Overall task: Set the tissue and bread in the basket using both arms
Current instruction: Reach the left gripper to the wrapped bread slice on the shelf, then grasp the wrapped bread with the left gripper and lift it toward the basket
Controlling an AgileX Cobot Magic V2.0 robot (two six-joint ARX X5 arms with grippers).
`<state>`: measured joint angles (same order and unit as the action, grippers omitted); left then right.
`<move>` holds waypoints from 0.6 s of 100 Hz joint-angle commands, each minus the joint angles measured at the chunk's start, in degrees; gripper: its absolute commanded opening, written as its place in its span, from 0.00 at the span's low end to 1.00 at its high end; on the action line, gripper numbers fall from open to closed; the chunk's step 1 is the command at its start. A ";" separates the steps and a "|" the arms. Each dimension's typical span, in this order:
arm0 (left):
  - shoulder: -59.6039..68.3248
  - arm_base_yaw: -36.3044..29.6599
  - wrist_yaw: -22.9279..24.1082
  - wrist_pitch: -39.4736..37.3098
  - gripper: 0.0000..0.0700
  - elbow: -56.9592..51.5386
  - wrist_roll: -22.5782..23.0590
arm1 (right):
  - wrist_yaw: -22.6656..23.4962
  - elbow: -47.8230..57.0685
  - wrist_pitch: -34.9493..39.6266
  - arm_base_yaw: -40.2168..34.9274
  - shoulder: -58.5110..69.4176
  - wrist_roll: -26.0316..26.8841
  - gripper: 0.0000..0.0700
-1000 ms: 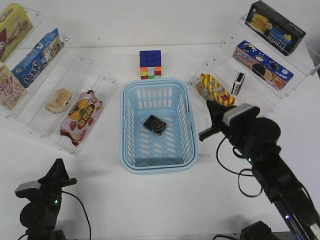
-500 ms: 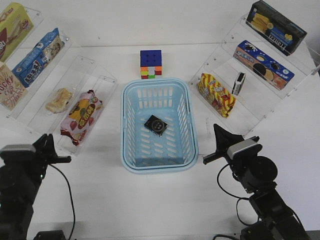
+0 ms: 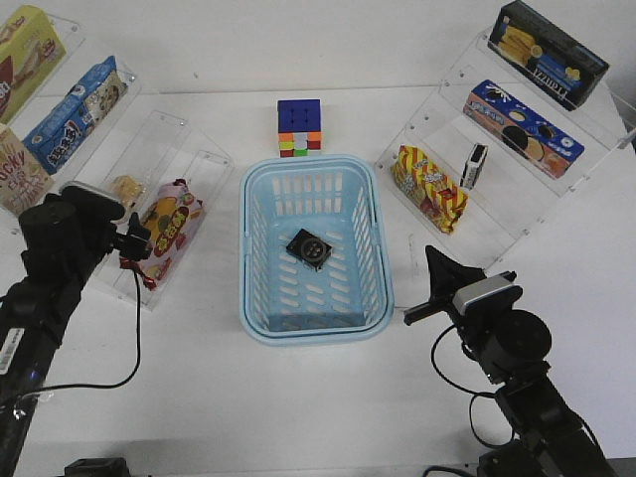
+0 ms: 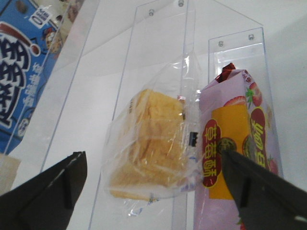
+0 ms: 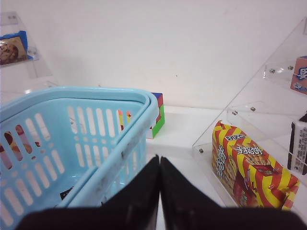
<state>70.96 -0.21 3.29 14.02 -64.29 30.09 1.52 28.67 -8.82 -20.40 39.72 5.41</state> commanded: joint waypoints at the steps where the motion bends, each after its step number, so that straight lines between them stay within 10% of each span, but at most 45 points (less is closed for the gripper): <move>1: 2.58 -0.61 0.26 -0.22 0.77 -2.25 2.27 | 0.02 0.68 -0.52 -0.26 0.09 0.66 0.00; 44: 10.10 -2.54 6.16 -3.58 0.74 -2.95 3.93 | 0.04 0.68 0.35 -0.26 0.09 0.66 0.00; 51: 10.23 -2.54 6.19 -3.82 0.53 -2.95 3.93 | 0.04 0.68 0.35 -0.26 0.09 0.66 0.00; 60: 10.16 -2.62 6.19 -3.63 0.02 -2.95 3.76 | 0.02 0.68 0.35 -0.26 0.09 0.66 0.00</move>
<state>80.71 -2.76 9.23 10.57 -66.15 33.76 1.50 28.67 -7.97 -20.40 39.72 5.41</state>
